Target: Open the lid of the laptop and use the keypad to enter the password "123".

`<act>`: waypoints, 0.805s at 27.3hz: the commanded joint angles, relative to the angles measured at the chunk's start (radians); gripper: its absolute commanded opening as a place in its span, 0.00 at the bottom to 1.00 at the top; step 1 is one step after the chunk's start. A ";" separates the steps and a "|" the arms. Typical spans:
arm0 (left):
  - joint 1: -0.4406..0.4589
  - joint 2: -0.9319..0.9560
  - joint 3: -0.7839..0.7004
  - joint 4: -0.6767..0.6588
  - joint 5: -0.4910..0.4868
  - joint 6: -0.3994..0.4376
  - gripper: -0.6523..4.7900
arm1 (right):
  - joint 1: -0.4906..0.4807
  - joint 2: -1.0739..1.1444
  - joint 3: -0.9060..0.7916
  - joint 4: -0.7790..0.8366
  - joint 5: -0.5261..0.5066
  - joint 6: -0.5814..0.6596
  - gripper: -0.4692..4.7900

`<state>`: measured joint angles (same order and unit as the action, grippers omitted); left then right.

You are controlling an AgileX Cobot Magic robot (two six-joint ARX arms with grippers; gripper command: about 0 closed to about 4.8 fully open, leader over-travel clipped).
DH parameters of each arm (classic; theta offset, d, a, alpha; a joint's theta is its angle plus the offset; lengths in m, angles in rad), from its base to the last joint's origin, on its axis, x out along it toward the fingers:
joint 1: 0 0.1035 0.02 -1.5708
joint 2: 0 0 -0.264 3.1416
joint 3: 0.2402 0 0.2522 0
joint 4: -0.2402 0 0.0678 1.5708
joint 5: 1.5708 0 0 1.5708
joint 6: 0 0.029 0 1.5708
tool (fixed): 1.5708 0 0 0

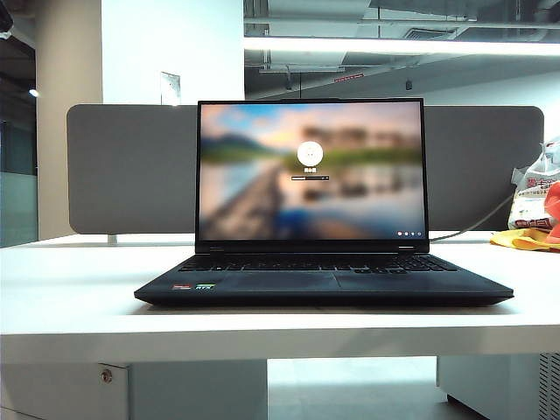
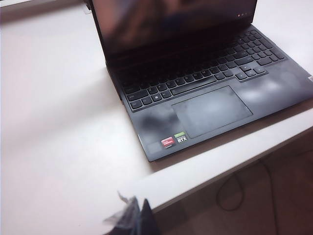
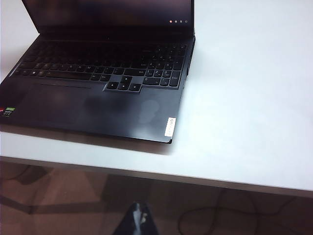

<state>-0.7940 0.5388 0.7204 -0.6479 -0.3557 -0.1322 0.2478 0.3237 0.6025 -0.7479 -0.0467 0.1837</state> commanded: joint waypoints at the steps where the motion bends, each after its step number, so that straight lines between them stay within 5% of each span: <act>1: -0.001 -0.002 0.003 0.009 0.001 -0.006 0.11 | 0.000 0.000 0.005 0.012 -0.001 0.003 0.08; 22: 0.012 -0.002 0.003 0.009 0.002 -0.006 0.11 | 0.000 -0.004 0.004 0.012 0.000 0.003 0.08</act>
<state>-0.7914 0.5388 0.7204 -0.6479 -0.3557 -0.1322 0.2474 0.3202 0.6025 -0.7479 -0.0467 0.1837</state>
